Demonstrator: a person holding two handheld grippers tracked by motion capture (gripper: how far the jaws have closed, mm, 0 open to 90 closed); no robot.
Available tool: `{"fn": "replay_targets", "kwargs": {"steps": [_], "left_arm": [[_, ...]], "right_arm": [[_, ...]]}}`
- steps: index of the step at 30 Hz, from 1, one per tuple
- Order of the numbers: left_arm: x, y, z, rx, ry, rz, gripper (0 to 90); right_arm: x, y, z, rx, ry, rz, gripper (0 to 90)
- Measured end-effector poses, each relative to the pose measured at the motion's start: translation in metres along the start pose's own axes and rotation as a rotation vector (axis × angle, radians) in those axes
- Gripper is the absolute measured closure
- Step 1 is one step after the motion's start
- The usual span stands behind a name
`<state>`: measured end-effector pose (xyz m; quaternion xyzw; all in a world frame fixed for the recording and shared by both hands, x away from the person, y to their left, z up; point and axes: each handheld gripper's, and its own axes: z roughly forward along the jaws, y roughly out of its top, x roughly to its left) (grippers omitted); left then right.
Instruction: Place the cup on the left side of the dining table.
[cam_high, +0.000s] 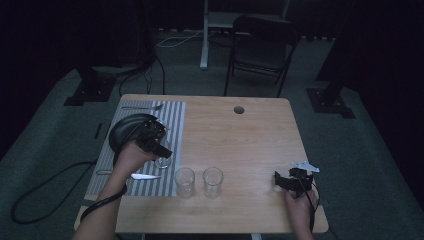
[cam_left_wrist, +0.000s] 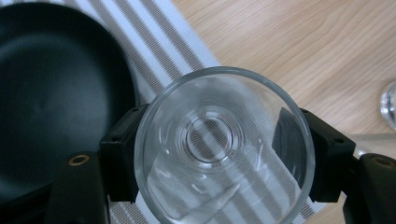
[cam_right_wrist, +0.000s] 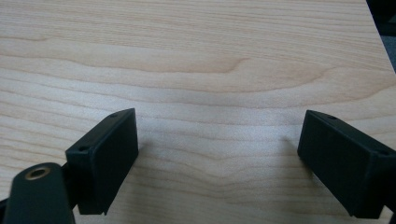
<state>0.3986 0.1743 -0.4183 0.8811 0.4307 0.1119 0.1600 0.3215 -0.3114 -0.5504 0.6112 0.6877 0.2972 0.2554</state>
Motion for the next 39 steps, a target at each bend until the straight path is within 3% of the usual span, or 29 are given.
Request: {"fn": "replay_targets", "kwargs": {"steps": [12, 16, 17, 28, 33, 35, 37, 39], "left_arm": [[0.02, -0.013, 0.005, 0.025, 0.029, -0.048, 29.3], [0.024, -0.016, 0.015, 0.035, 0.005, -0.058, 29.3], [0.026, -0.017, 0.016, 0.019, -0.003, -0.079, 29.3], [0.025, -0.026, 0.016, -0.069, 0.007, -0.106, 27.9], [0.022, -0.029, 0.02, -0.051, -0.02, -0.098, 10.7], [0.021, -0.031, 0.021, -0.068, -0.023, -0.106, 10.1], [0.021, -0.034, 0.023, -0.074, -0.032, -0.106, 0.0], [0.021, -0.039, 0.025, -0.124, -0.063, -0.113, 0.0]], "right_arm": [[0.0, 0.0, 0.0, 0.0, 0.0, 0.0, 11.9], [0.0, 0.0, 0.0, 0.0, 0.0, 0.0, 11.9], [0.0, 0.0, 0.0, 0.0, 0.0, 0.0, 12.1], [0.0, 0.0, 0.0, 0.0, -0.001, 0.001, 12.1], [0.0, 0.0, 0.0, 0.0, -0.001, 0.001, 12.1], [0.0, 0.0, 0.0, 0.0, -0.001, 0.001, 12.1], [0.0, 0.0, 0.0, 0.0, -0.001, 0.001, 12.1], [0.0, 0.0, 0.0, 0.0, -0.001, 0.001, 12.1]]}}
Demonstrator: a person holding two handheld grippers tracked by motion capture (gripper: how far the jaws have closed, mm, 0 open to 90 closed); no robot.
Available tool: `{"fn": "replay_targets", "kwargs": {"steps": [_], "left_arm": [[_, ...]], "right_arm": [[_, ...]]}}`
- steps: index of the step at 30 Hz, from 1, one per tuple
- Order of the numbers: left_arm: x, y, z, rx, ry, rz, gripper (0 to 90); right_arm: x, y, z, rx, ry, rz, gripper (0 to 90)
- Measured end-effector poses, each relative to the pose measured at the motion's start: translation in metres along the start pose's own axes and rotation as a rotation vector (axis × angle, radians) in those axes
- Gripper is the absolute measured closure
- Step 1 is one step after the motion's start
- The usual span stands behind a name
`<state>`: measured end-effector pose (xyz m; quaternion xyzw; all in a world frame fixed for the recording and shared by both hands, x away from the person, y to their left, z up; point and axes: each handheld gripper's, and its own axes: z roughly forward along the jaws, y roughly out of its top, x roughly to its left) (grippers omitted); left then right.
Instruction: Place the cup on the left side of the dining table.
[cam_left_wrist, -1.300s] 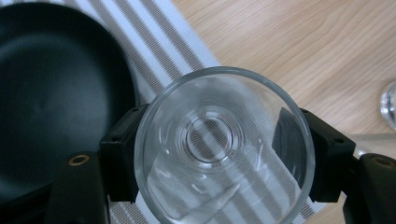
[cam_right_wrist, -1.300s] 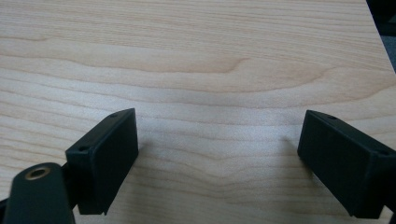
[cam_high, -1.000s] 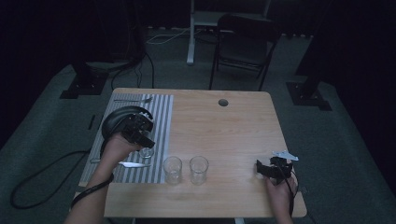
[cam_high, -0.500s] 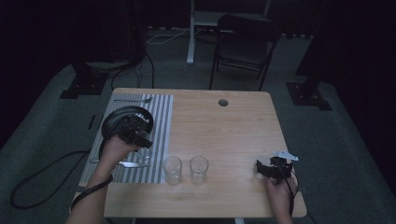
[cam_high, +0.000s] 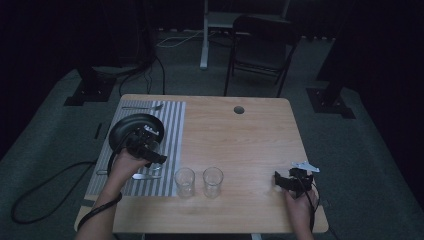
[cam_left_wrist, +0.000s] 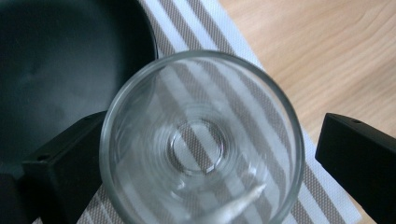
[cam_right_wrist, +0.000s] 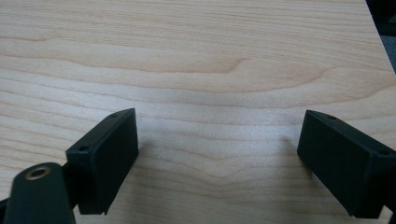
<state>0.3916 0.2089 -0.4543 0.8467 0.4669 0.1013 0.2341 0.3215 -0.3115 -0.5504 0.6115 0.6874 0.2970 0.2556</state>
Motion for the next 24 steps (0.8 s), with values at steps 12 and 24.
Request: {"fn": "replay_targets", "kwargs": {"steps": [12, 24], "left_arm": [[-0.004, -0.028, 0.007, -0.094, 0.073, -0.021, 0.1], [-0.004, -0.06, 0.005, -0.102, 0.079, -0.073, 0.1]], "right_arm": [[0.0, 0.0, 0.0, 0.0, 0.0, 0.0, 12.1], [0.0, 0.0, 0.0, 0.0, 0.0, 0.0, 12.1]]}}
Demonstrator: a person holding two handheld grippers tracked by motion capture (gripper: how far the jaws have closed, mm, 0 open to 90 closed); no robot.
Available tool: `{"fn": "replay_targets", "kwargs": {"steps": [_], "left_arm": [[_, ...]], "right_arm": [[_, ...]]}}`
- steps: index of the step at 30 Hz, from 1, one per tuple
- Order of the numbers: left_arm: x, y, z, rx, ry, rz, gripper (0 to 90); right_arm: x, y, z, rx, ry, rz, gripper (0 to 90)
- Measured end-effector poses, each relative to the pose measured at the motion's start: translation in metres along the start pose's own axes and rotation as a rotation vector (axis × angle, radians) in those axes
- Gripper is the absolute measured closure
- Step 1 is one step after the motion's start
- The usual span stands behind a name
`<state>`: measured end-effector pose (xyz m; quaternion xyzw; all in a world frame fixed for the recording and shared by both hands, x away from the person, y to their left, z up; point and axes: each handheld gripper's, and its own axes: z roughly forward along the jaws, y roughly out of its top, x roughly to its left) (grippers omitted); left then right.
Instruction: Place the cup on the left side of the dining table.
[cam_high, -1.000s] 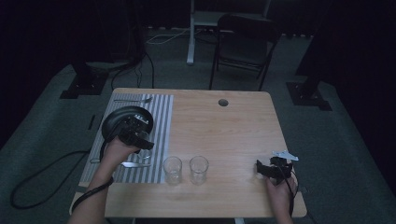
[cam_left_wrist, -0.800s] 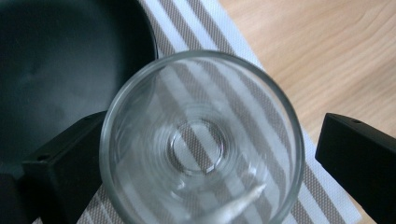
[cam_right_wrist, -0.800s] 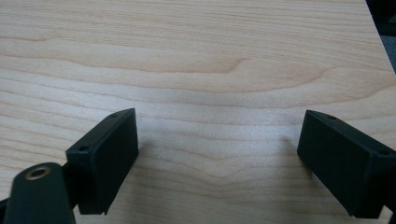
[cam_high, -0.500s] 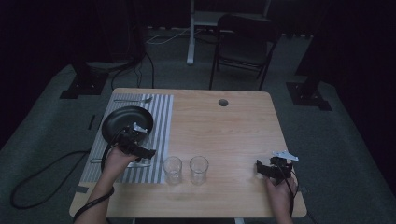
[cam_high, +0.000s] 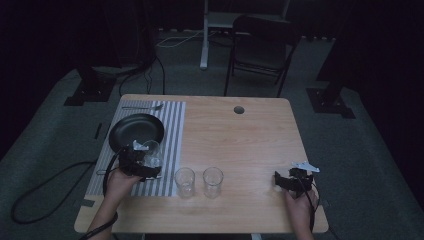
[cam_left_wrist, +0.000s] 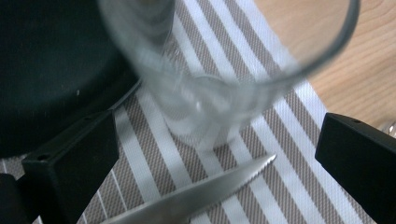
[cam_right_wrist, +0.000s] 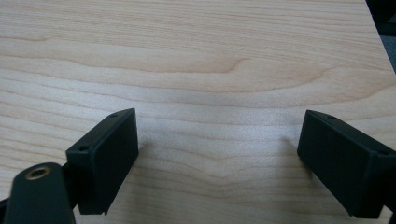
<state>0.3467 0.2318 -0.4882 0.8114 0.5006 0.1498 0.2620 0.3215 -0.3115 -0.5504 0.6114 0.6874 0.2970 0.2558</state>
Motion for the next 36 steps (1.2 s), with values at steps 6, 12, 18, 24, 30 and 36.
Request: {"fn": "replay_targets", "kwargs": {"steps": [6, 12, 18, 24, 30, 36], "left_arm": [[0.009, -0.021, -0.008, -0.077, 0.017, -0.059, 0.1], [0.014, -0.036, -0.013, -0.108, 0.029, -0.072, 0.0], [0.02, -0.05, -0.017, -0.109, 0.053, -0.098, 0.1], [0.024, -0.063, -0.013, -0.099, 0.061, -0.117, 0.0], [0.028, -0.075, -0.015, -0.114, 0.068, -0.146, 0.1], [0.033, -0.088, -0.018, -0.122, 0.073, -0.163, 0.1]], "right_arm": [[0.0, 0.0, 0.0, 0.0, 0.0, 0.0, 12.1], [0.0, 0.0, 0.0, 0.0, 0.0, 0.0, 12.1], [0.0, 0.0, 0.0, 0.0, 0.0, 0.0, 12.1], [0.0, 0.0, 0.0, 0.001, 0.0, 0.001, 12.1], [0.0, 0.0, 0.0, 0.0, 0.0, 0.002, 12.1], [0.0, 0.0, 0.0, 0.0, 0.0, 0.002, 12.1]]}}
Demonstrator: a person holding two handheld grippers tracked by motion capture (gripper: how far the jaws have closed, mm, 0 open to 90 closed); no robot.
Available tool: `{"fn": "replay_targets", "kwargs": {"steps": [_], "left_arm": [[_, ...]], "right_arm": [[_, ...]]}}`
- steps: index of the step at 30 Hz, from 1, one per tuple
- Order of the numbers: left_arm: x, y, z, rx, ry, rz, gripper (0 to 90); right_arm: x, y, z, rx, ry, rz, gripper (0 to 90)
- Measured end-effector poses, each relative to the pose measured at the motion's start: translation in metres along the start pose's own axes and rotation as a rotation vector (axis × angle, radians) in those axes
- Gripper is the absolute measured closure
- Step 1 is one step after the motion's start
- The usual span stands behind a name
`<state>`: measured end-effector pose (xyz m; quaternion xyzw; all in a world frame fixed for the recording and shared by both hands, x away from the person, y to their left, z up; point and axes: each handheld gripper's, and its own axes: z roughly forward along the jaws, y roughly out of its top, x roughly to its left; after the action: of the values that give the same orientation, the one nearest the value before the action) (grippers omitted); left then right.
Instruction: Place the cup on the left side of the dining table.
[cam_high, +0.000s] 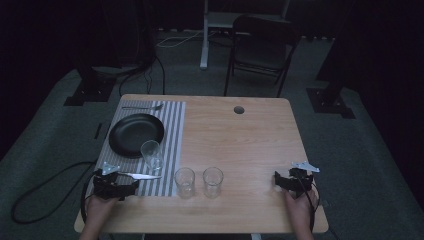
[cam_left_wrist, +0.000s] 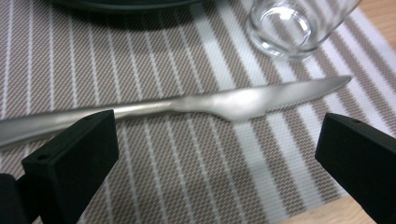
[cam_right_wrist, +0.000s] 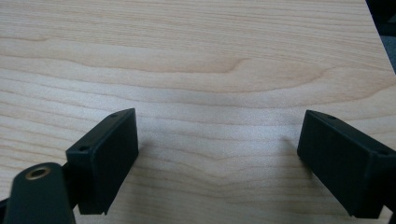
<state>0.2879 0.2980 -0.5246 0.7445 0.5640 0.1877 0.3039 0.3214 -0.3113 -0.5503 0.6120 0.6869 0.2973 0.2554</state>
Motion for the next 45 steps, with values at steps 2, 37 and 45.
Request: {"fn": "replay_targets", "kwargs": {"steps": [2, 37, 45], "left_arm": [[0.003, -0.004, -0.001, -0.001, 0.006, -0.005, 0.0], [0.006, -0.035, -0.002, -0.035, 0.168, -0.075, 0.1], [0.006, -0.035, -0.002, -0.035, 0.168, -0.075, 0.1]], "right_arm": [[0.0, 0.0, 0.0, 0.0, 0.0, 0.0, 12.1], [0.0, 0.0, 0.0, 0.0, 0.0, 0.0, 12.1], [0.0, 0.0, 0.0, 0.0, 0.0, 0.0, 12.1]]}}
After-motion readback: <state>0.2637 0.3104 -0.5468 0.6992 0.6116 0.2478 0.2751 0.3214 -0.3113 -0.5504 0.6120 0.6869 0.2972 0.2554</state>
